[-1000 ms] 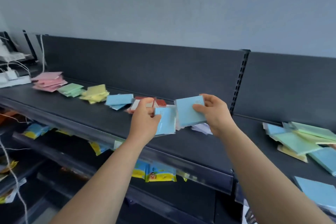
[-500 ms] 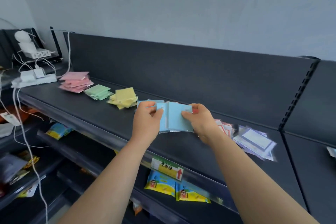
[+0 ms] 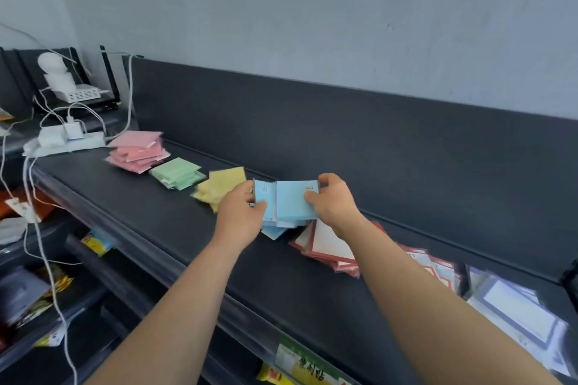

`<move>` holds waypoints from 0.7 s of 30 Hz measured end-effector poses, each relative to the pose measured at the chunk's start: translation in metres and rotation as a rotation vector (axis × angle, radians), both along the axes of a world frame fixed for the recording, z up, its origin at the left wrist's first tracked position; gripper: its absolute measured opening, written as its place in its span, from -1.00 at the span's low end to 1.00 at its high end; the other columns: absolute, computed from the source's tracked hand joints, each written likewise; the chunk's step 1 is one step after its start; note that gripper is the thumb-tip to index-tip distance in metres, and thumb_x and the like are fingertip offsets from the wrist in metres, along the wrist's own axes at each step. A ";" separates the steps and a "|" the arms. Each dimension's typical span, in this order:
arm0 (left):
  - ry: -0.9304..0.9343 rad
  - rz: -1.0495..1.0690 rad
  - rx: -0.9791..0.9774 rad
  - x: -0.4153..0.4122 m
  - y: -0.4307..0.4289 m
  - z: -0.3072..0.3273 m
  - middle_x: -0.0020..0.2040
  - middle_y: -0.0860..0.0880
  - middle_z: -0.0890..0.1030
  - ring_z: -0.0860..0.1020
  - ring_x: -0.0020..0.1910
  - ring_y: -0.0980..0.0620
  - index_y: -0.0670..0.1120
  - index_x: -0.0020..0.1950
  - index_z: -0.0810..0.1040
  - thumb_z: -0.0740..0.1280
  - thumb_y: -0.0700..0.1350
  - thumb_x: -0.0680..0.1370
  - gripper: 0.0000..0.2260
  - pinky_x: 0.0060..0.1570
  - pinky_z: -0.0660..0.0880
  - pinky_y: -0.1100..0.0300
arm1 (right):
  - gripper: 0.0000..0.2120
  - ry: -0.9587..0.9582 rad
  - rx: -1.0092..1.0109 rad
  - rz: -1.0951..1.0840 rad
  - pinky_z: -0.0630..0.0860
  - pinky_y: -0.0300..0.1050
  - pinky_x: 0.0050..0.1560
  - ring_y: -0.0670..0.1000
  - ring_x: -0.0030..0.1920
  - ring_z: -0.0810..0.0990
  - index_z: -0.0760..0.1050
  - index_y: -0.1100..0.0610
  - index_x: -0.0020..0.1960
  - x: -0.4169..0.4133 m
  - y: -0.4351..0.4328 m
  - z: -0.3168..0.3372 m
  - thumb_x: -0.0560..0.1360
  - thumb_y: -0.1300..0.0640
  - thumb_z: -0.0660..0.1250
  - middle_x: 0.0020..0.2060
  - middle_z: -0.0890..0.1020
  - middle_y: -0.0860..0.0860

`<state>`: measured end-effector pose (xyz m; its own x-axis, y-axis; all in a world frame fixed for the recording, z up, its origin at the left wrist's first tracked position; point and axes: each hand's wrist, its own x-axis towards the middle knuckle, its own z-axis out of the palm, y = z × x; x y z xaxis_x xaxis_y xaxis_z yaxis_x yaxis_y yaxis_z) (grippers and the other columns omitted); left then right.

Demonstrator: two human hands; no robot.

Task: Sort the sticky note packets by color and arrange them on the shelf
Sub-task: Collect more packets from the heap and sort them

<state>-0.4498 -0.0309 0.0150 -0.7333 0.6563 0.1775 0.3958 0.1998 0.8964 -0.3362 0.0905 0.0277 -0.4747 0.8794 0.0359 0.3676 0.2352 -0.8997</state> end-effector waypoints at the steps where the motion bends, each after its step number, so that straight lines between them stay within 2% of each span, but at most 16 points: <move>1: 0.012 0.004 -0.011 -0.006 0.003 -0.003 -0.03 0.05 0.58 0.59 0.00 -0.01 -0.08 0.19 0.53 0.28 -0.28 0.54 -0.76 0.01 0.54 0.06 | -0.51 -0.017 -0.002 0.001 0.43 -0.13 -0.03 0.04 0.07 0.45 0.21 0.17 0.46 -0.005 0.002 -0.001 0.57 0.19 0.24 0.26 0.45 0.08; 3: 0.056 0.005 -0.046 -0.017 0.008 -0.009 -0.02 0.01 0.63 0.60 -0.02 -0.04 -0.13 0.14 0.57 0.28 -0.27 0.54 -0.80 0.02 0.55 0.03 | -0.52 -0.050 0.008 -0.009 0.44 -0.13 -0.01 0.05 0.06 0.45 0.20 0.19 0.45 -0.015 0.004 -0.003 0.57 0.20 0.23 0.26 0.45 0.11; 7: 0.177 -0.019 -0.129 -0.032 0.015 -0.018 -0.02 -0.07 0.63 0.58 -0.02 -0.07 -0.19 0.10 0.57 0.29 -0.24 0.56 -0.85 -0.04 0.48 0.10 | -0.61 -0.162 0.073 -0.037 0.40 -0.17 -0.06 0.01 -0.02 0.43 0.29 0.23 0.36 -0.026 0.004 -0.007 0.57 0.19 0.23 0.19 0.48 0.11; 10: 0.265 -0.053 -0.165 -0.038 0.018 -0.020 -0.03 -0.09 0.60 0.55 -0.03 -0.05 -0.16 0.04 0.54 0.31 -0.20 0.56 -0.91 0.03 0.46 0.08 | -0.67 -0.252 0.139 -0.052 0.39 -0.18 -0.08 0.05 0.00 0.48 0.37 0.23 0.31 -0.029 -0.001 -0.009 0.56 0.18 0.25 0.17 0.50 0.11; 13: 0.391 -0.083 -0.209 -0.044 0.017 -0.020 0.04 -0.10 0.57 0.52 0.03 -0.07 -0.18 0.14 0.54 0.29 -0.16 0.57 -0.83 0.05 0.44 0.08 | -0.70 -0.301 0.196 -0.057 0.40 -0.17 -0.12 0.04 -0.05 0.48 0.44 0.23 0.24 -0.029 -0.007 -0.010 0.54 0.17 0.27 0.11 0.52 0.10; 15: 0.501 -0.098 -0.229 -0.044 0.013 -0.018 0.07 -0.11 0.56 0.50 0.04 -0.09 -0.17 0.17 0.54 0.26 -0.12 0.59 -0.79 0.02 0.44 0.08 | -0.79 -0.320 0.252 -0.079 0.40 -0.19 -0.20 0.06 -0.09 0.48 0.48 0.25 0.11 -0.028 -0.013 -0.010 0.52 0.18 0.27 0.02 0.51 0.08; 16: 0.555 -0.107 -0.230 -0.043 0.012 -0.016 0.07 -0.10 0.56 0.49 0.05 -0.09 -0.16 0.17 0.55 0.25 -0.10 0.59 -0.78 0.01 0.44 0.06 | -0.82 -0.337 0.284 -0.085 0.42 -0.20 -0.18 0.08 -0.06 0.50 0.49 0.25 0.07 -0.025 -0.016 -0.009 0.52 0.18 0.27 0.02 0.51 0.06; 19: 0.689 -0.145 -0.190 -0.035 0.009 -0.007 0.07 -0.08 0.58 0.48 0.04 -0.11 -0.13 0.17 0.56 0.24 -0.08 0.59 -0.77 -0.02 0.46 0.02 | -0.65 -0.389 0.393 -0.118 0.45 -0.10 0.16 0.09 0.20 0.51 0.45 0.20 0.31 -0.008 -0.030 -0.003 0.56 0.11 0.27 0.28 0.49 0.06; 21: 0.758 -0.189 -0.137 -0.024 0.010 -0.002 0.08 -0.10 0.61 0.51 0.01 -0.15 -0.13 0.17 0.58 0.26 -0.08 0.57 -0.76 -0.02 0.46 0.01 | -0.60 -0.424 0.457 -0.157 0.38 -0.12 0.23 0.06 0.28 0.46 0.39 0.14 0.39 0.009 -0.040 0.001 0.58 0.07 0.24 0.36 0.44 0.03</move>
<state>-0.4735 -0.0209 0.0128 -0.3189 0.8096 0.4928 0.9267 0.1572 0.3415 -0.3271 0.0507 0.0285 -0.3968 0.8801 0.2606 0.7308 0.4747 -0.4905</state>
